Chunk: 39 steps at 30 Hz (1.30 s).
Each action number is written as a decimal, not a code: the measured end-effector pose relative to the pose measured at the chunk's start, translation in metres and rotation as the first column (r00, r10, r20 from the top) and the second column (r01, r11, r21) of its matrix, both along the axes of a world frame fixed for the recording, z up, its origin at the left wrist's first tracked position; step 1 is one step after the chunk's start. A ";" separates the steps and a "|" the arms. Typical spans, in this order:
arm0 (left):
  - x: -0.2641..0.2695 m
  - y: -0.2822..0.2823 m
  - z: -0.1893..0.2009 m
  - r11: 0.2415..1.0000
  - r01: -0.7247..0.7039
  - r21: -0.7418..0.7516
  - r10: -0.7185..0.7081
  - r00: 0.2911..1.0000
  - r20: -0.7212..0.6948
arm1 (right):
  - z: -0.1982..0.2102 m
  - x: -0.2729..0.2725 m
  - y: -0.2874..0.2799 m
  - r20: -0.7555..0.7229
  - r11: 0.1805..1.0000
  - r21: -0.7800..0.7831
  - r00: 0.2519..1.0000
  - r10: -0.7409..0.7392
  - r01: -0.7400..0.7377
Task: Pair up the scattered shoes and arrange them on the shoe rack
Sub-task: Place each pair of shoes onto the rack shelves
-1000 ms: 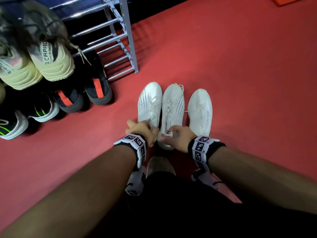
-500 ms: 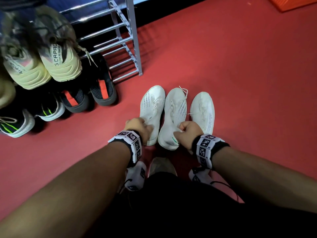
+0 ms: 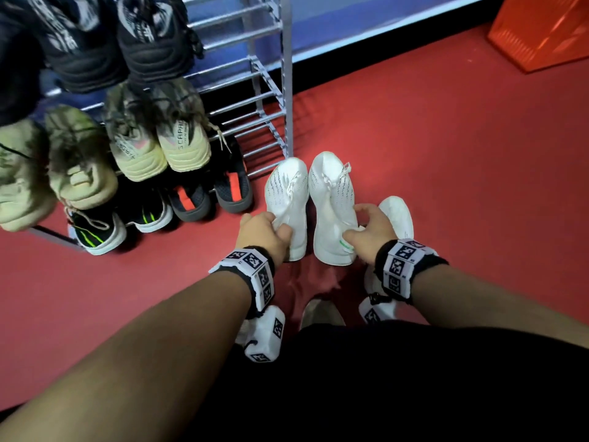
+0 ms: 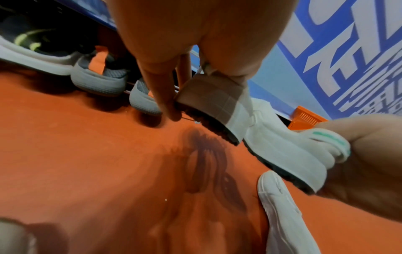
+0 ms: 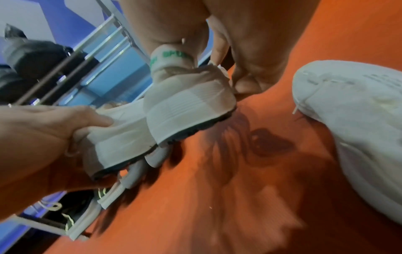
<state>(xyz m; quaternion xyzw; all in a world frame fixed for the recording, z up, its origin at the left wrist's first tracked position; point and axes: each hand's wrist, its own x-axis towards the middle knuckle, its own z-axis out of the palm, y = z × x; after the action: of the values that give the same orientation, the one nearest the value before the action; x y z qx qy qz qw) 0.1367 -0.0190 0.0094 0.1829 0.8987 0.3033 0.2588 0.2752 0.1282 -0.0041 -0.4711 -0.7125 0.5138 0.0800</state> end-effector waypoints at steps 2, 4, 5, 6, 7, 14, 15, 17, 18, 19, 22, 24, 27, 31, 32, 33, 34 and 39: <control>-0.002 -0.008 0.012 1.000 -0.017 0.022 0.018 0.998 -0.057 | 0.011 -0.008 -0.002 -0.047 1.000 0.018 0.999 -0.023 0.024; -0.003 -0.016 0.024 0.998 -0.025 0.055 0.031 0.995 -0.095 | 0.020 -0.016 -0.003 -0.112 0.998 0.036 0.993 -0.037 0.041; -0.004 -0.020 0.028 0.997 -0.020 0.070 0.028 0.993 -0.115 | 0.024 -0.019 -0.004 -0.146 0.998 0.048 0.989 -0.039 0.047; -0.005 -0.023 0.031 0.997 -0.013 0.081 0.024 0.990 -0.140 | 0.029 -0.022 -0.005 -0.169 0.997 0.060 0.985 -0.042 0.052; -0.007 -0.026 0.034 0.996 -0.009 0.089 0.023 0.987 -0.162 | 0.035 -0.024 -0.006 -0.189 0.996 0.069 0.981 -0.044 0.057; -0.020 -0.042 0.052 0.986 -0.059 0.156 0.102 0.953 -0.284 | 0.067 -0.049 -0.008 -0.268 0.991 0.129 0.963 -0.006 0.042; -0.022 -0.043 0.054 0.985 -0.066 0.160 0.112 0.948 -0.298 | 0.071 -0.054 -0.007 -0.273 0.991 0.131 0.962 0.011 0.026; -0.025 -0.042 0.058 0.982 -0.099 0.162 0.145 0.941 -0.305 | 0.075 -0.063 -0.007 -0.276 0.990 0.142 0.960 0.044 -0.004; -0.028 -0.040 0.059 0.979 -0.125 0.161 0.170 0.938 -0.303 | 0.076 -0.069 -0.008 -0.275 0.989 0.149 0.960 0.056 -0.015; -0.030 -0.039 0.061 0.975 -0.153 0.161 0.196 0.933 -0.302 | 0.077 -0.075 -0.008 -0.274 0.988 0.155 0.959 0.066 -0.024; -0.038 -0.029 0.064 0.970 -0.194 0.150 0.232 0.922 -0.309 | 0.077 -0.091 -0.009 -0.280 0.985 0.167 0.957 0.082 -0.035; -0.042 -0.020 0.067 0.965 -0.207 0.158 0.248 0.917 -0.313 | 0.078 -0.099 -0.005 -0.294 0.987 0.162 0.953 0.071 -0.024; -0.051 -0.003 0.070 0.947 -0.251 0.202 0.304 0.903 -0.304 | 0.085 -0.110 0.004 -0.311 0.979 0.201 0.945 0.098 -0.035; -0.072 0.015 0.075 0.926 -0.303 0.227 0.362 0.882 -0.301 | 0.092 -0.135 0.008 -0.345 0.962 0.255 0.921 0.181 -0.093; -0.077 0.019 0.077 0.920 -0.317 0.229 0.377 0.877 -0.300 | 0.093 -0.143 0.009 -0.355 0.958 0.270 0.916 0.187 -0.091; -0.083 0.023 0.079 0.916 -0.331 0.227 0.389 0.872 -0.296 | 0.094 -0.152 0.010 -0.372 0.955 0.283 0.909 0.189 -0.083; -0.088 0.027 0.081 0.912 -0.345 0.222 0.400 0.868 -0.294 | 0.095 -0.160 0.012 -0.388 0.954 0.292 0.903 0.186 -0.071; -0.114 0.040 0.090 0.913 -0.374 0.161 0.407 0.852 -0.330 | 0.096 -0.200 0.028 -0.392 0.959 0.280 0.917 0.079 0.037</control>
<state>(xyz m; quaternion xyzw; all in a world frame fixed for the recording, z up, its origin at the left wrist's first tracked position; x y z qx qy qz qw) 0.0222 0.0211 0.0991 0.0599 0.9339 0.3520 0.0160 0.0748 0.1566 0.0922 -0.3324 -0.7521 0.4931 0.2842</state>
